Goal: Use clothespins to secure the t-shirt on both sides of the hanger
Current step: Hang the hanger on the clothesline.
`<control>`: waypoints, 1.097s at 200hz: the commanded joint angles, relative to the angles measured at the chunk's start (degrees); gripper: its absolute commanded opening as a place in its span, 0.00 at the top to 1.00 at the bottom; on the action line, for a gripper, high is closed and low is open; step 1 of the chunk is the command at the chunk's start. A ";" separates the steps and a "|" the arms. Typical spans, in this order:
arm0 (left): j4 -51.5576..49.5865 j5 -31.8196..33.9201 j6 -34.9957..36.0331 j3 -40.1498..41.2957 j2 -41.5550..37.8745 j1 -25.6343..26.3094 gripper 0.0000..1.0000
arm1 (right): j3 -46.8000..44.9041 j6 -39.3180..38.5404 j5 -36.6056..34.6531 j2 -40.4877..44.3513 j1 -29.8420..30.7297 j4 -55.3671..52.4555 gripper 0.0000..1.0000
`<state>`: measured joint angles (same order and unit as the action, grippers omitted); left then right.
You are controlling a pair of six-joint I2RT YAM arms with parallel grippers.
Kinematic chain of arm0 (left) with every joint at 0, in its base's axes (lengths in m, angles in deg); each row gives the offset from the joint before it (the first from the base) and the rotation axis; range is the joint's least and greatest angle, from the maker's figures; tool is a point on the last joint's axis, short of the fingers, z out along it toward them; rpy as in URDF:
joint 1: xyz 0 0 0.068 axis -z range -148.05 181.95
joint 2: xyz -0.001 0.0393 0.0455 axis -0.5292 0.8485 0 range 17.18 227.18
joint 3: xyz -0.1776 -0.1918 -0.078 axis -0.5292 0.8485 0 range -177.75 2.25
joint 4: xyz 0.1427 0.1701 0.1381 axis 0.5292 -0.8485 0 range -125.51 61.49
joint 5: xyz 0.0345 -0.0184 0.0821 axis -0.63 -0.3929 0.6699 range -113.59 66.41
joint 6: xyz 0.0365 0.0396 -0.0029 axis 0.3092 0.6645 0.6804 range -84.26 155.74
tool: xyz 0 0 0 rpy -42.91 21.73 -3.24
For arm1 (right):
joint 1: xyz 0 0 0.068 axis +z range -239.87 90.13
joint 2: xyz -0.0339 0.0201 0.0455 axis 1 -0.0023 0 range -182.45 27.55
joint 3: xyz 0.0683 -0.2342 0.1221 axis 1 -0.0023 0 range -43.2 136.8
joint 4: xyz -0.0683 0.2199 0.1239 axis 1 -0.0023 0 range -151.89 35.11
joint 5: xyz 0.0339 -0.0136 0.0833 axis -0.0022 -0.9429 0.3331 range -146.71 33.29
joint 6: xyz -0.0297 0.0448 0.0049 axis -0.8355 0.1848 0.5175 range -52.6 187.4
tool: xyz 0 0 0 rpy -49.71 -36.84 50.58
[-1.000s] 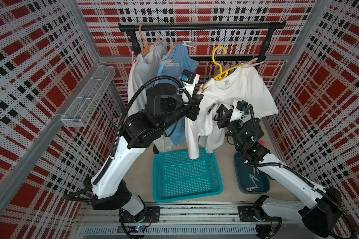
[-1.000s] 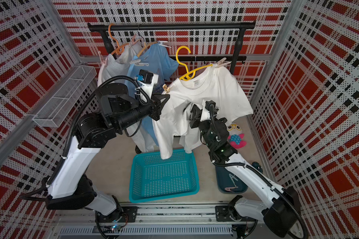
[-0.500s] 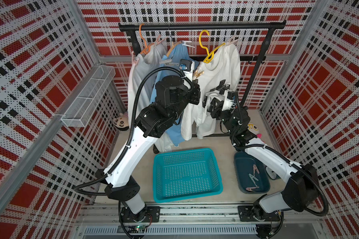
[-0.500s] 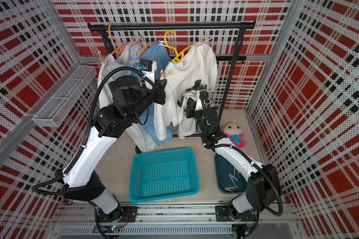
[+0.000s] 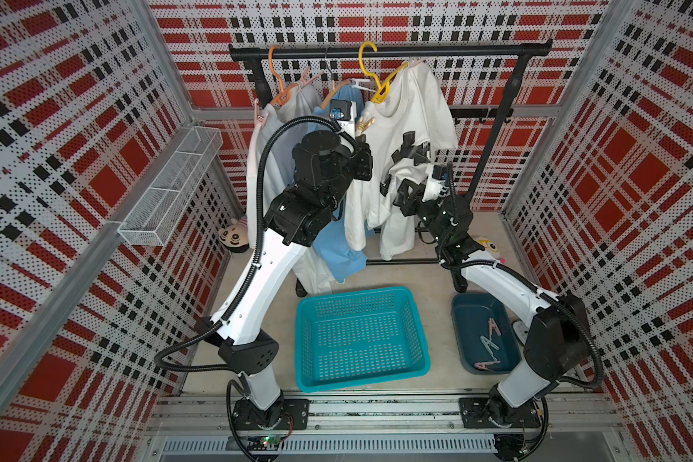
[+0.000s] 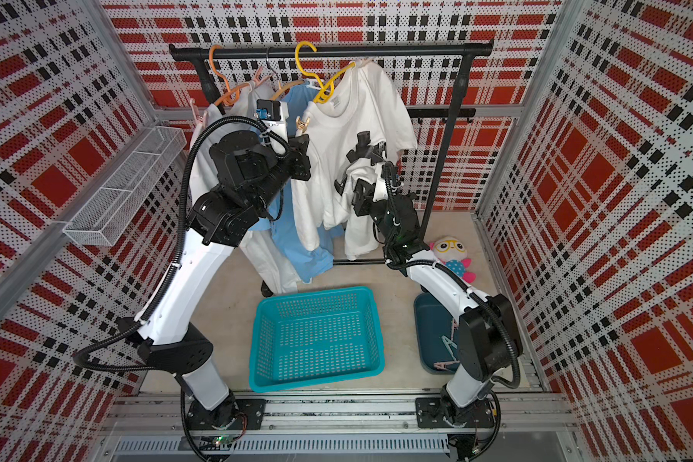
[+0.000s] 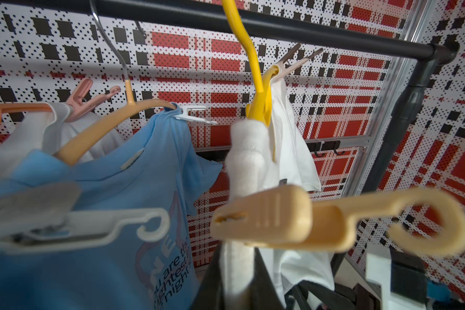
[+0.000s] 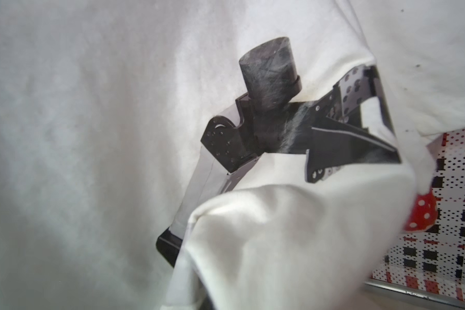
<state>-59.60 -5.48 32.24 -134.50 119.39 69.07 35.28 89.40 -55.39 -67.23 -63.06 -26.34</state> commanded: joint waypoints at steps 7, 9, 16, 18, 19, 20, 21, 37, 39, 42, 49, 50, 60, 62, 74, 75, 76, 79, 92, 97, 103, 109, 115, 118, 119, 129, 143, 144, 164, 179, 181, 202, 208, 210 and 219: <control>7.15 -1.14 -1.32 -3.21 1.25 -0.43 1.00 | 2.41 1.71 2.65 -1.17 -0.71 3.94 1.00; 7.35 -1.19 -1.37 -3.25 1.37 -0.44 1.00 | 2.43 1.73 2.81 -1.25 -0.75 4.00 1.00; 7.87 -1.26 -1.55 -3.35 1.67 -0.47 1.00 | 2.55 1.78 3.29 -1.49 -0.92 4.01 1.00; 8.08 -1.30 -1.58 -3.35 1.78 -0.47 1.00 | 2.51 1.85 3.39 -1.53 -1.00 4.06 1.00; 8.12 -1.36 -1.58 -3.35 1.81 -0.47 1.00 | 2.58 1.89 3.45 -1.54 -0.98 4.10 1.00; 8.18 -1.38 -1.54 -3.35 1.83 -0.47 1.00 | 2.61 1.90 3.53 -1.59 -1.02 4.08 1.00; 8.25 -1.40 -1.52 -3.35 1.84 -0.43 1.00 | 2.63 1.90 3.61 -1.61 -1.04 4.06 1.00; 8.84 -0.93 -1.41 -3.85 2.71 -0.39 1.00 | 2.82 2.29 4.38 -2.19 -1.51 4.25 1.00; 8.83 -0.89 -1.35 -3.94 2.79 -0.43 1.00 | 2.84 2.35 4.52 -2.23 -1.57 4.30 1.00; 8.78 -0.76 -1.27 -4.04 2.91 -0.45 1.00 | 2.88 2.49 4.62 -2.32 -1.65 4.31 1.00; 8.80 -0.47 -1.41 -4.22 3.20 -0.46 1.00 | 2.91 2.99 5.10 -2.55 -1.96 4.39 1.00; 8.83 -0.46 -1.46 -4.22 3.18 -0.46 1.00 | 2.87 3.06 5.14 -2.58 -2.08 4.40 1.00; 8.80 -0.31 -1.59 -4.32 3.43 -0.47 1.00 | 2.91 3.70 5.90 -2.77 -2.50 4.56 1.00; 8.78 -0.23 -1.59 -4.32 3.50 -0.43 1.00 | 2.91 3.74 6.00 -2.82 -2.58 4.62 1.00; 8.88 0.46 -1.70 -4.32 3.76 -0.44 1.00 | 2.67 4.05 6.40 -2.86 -2.98 4.92 1.00; 8.87 0.54 -1.73 -4.32 3.86 -0.46 1.00 | 2.66 4.08 6.41 -2.86 -2.99 4.93 1.00; 8.86 0.58 -1.66 -4.36 3.91 -0.47 1.00 | 2.65 4.09 6.41 -2.86 -2.99 4.97 1.00; 8.78 0.79 -1.60 -4.40 4.02 -0.40 1.00 | 2.57 4.11 6.46 -2.86 -3.05 4.97 1.00; 8.82 1.40 -1.72 -4.66 4.20 -0.56 1.00 | 2.60 4.51 7.22 -2.95 -3.30 5.00 1.00; 8.91 1.36 -1.85 -4.67 4.19 -0.56 1.00 | 2.60 4.59 7.50 -2.97 -3.33 5.06 1.00; 9.23 1.64 -1.98 -4.67 4.21 -0.45 1.00 | 2.67 4.54 7.74 -2.97 -3.35 5.09 1.00; 9.51 1.83 -2.03 -4.67 4.22 -0.43 1.00 | 2.66 4.45 7.84 -2.95 -3.38 4.95 1.00; 9.64 1.84 -1.95 -4.67 4.30 -0.38 1.00 | 2.71 4.36 8.08 -2.95 -3.43 5.01 1.00; 9.72 1.84 -1.94 -4.67 4.39 -0.39 1.00 | 2.71 4.32 8.13 -2.95 -3.38 5.01 1.00; 9.77 1.84 -1.94 -4.67 4.39 -0.34 1.00 | 2.72 4.30 8.15 -2.95 -3.41 5.01 1.00; 9.97 2.18 -1.79 -4.73 4.54 -0.38 1.00 | 2.60 4.21 8.17 -2.78 -3.41 4.93 1.00; 10.04 2.17 -1.00 -4.90 5.14 -0.43 1.00 | 2.36 4.19 8.68 -2.53 -3.59 4.84 1.00; 10.01 2.18 -0.90 -4.91 5.16 -0.43 1.00 | 2.33 4.19 8.73 -2.52 -3.60 4.89 1.00; 10.00 2.59 -0.27 -5.52 6.05 -0.90 1.00 | 1.73 3.81 9.44 -2.01 -3.77 4.97 1.00; 10.26 2.63 -0.37 -5.55 6.56 -1.08 1.00 | 1.27 3.46 9.58 -1.47 -3.93 4.76 1.00; 10.33 2.57 -0.38 -5.55 6.65 -1.07 1.00 | 1.18 3.39 9.62 -1.40 -3.95 4.73 1.00; 10.35 2.38 -0.18 -5.72 7.44 -1.08 1.00 | 0.36 2.83 9.54 -0.68 -4.07 4.35 1.00; 10.23 2.36 -0.39 -5.56 7.47 -1.02 1.00 | -0.03 2.71 9.49 -0.50 -4.05 4.35 1.00; 10.19 2.37 -0.39 -5.51 7.43 -0.98 1.00 | -0.11 2.70 9.53 -0.43 -4.07 4.43 1.00; 10.10 2.61 -0.52 -5.01 7.19 -0.91 1.00 | -0.44 2.61 9.66 -0.25 -4.16 4.32 1.00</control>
<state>-53.59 -3.63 31.54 -137.95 126.78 68.35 35.80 92.70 -46.47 -69.79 -66.80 -24.54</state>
